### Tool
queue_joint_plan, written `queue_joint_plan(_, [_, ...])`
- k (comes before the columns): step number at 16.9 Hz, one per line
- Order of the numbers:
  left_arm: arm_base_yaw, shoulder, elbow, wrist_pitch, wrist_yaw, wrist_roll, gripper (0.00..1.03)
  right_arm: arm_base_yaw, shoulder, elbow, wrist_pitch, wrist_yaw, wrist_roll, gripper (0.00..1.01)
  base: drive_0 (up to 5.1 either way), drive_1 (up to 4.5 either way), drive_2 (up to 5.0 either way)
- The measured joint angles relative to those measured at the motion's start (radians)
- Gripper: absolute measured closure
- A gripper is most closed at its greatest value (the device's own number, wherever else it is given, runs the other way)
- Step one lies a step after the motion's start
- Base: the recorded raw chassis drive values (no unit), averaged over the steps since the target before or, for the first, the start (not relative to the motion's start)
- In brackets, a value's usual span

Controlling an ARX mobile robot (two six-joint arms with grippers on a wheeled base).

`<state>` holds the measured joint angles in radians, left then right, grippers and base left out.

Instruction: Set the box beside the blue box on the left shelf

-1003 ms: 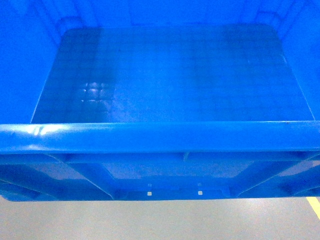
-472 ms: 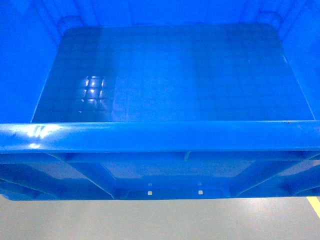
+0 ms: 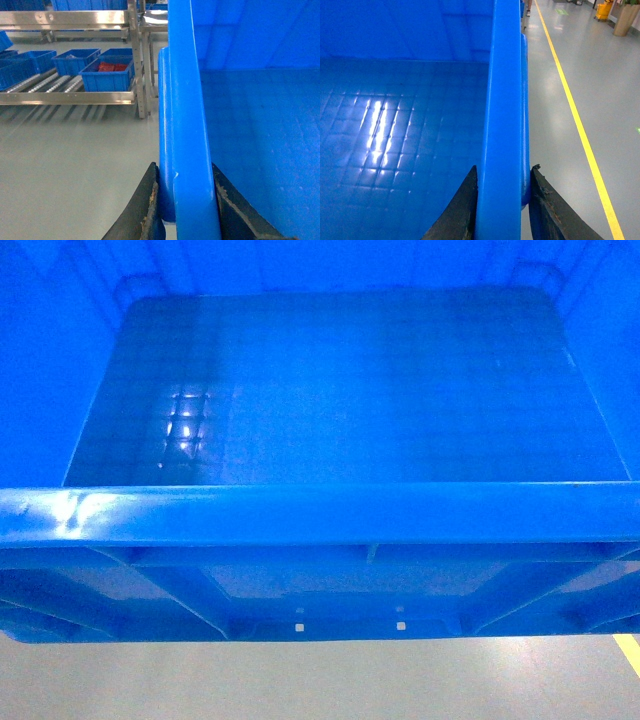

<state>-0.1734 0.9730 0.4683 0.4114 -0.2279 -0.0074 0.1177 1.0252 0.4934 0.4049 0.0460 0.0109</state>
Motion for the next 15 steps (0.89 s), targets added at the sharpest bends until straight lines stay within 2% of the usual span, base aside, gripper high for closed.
queue_joint_plan(15, [0.000,0.000,0.000,0.000,0.000,0.001,0.83,0.000,0.000,0.000,-0.001,0.000,0.000,0.80,0.0,4.09,-4.2])
